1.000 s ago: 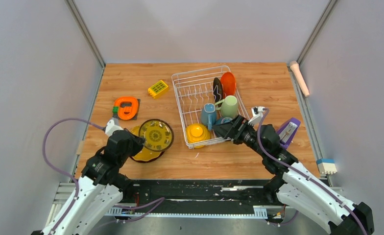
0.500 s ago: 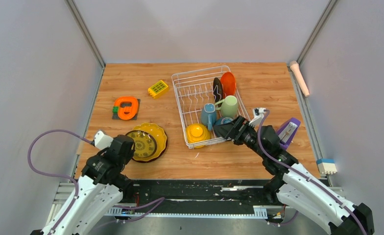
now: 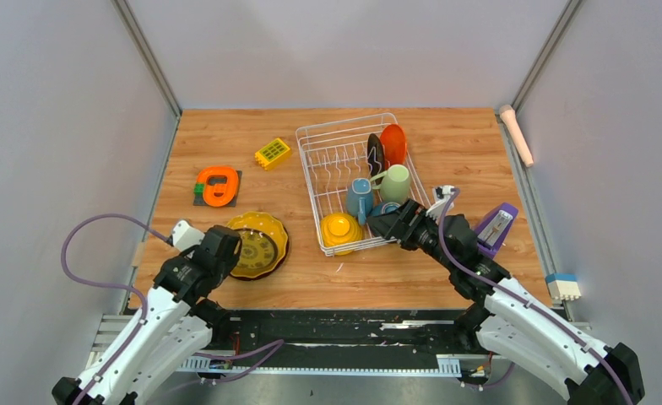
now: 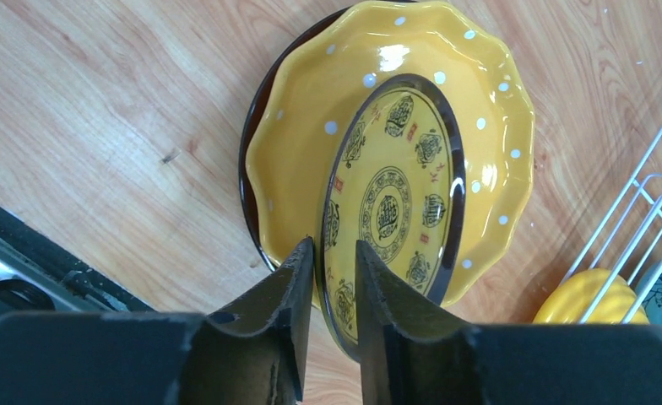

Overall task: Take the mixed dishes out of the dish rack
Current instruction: Place the plate on the plate, then pick up the plate from the dish rack.

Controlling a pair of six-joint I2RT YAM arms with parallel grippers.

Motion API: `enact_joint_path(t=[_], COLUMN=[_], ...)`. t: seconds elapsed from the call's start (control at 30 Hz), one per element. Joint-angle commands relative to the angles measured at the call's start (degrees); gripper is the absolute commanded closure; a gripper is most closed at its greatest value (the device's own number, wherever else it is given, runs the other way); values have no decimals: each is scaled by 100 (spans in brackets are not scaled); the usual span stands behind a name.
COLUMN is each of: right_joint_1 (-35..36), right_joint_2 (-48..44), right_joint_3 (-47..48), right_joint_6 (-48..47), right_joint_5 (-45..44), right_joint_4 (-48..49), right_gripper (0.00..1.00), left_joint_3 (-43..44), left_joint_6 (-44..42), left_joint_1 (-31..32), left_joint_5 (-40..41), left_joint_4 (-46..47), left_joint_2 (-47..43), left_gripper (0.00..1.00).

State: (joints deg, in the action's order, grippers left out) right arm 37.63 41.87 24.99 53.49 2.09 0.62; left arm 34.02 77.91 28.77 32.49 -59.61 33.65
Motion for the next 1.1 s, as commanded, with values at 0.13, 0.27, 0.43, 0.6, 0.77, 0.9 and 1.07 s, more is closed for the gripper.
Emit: enact_joint_path(t=[0.13, 0.27, 0.43, 0.6, 0.77, 0.9, 1.07], right_joint_1=[8, 8, 12, 8, -61, -331, -623], right_joint_2=[-138, -169, -166, 200, 1344, 2495, 4141], right_joint_3=[63, 23, 293, 908, 2159, 3203, 4489], right_joint_6=[-83, -89, -486, -1332, -2230, -3118, -3834], right_joint_5=[-405, -626, -960, -1332, -2267, -2282, -2269], right_joint_4=[19, -27, -42, -388, -1243, -1381, -1491], right_gripper=[0, 0, 0, 0, 0, 0, 4], left_joint_3=[45, 28, 264, 581, 760, 718, 540], left_joint_6=[-83, -200, -634, -1490, -2051, -2458, -2699], left_joint_1=[-3, -5, -5, -3, -8, -4, -6], left_joint_5=[96, 120, 151, 79, -46, -262, -502], left_joint_4=[522, 587, 679, 965, 1126, 1328, 1498], left_joint_2=[185, 145, 21, -151, -231, -167, -46], left_gripper=[48, 23, 0, 0, 0, 0, 0])
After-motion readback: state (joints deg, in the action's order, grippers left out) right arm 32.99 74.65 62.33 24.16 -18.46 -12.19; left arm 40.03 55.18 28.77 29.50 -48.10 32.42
